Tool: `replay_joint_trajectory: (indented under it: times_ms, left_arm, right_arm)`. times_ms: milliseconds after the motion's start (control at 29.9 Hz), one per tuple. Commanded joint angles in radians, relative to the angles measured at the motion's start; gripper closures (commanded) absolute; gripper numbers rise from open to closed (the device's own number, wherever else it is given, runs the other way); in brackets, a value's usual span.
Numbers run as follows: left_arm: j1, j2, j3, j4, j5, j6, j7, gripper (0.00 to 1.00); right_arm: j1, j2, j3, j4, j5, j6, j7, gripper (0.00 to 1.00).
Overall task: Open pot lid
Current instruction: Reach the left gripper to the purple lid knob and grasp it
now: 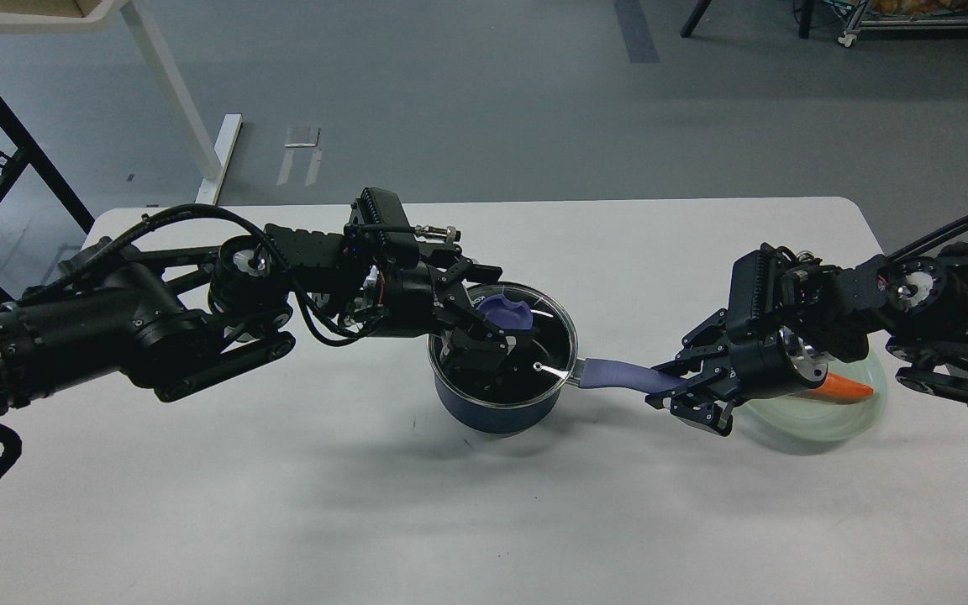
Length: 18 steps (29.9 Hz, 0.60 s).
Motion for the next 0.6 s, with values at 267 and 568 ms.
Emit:
replay_joint_trajectory:
  times_ms: [267,568]
  left_arm:
    - [0.028,-0.004,0.000,0.030,0.024,0.021,0.000,0.01]
    - [0.042,-0.016,0.002,0.033,0.025,0.033,0.000,0.01]
  right_arm:
    - [-0.002,0.002,0.001,0.000,0.000,0.000,0.000,0.66]
    - [-0.002,0.002,0.000,0.000,0.002,0.000,0.000,0.65]
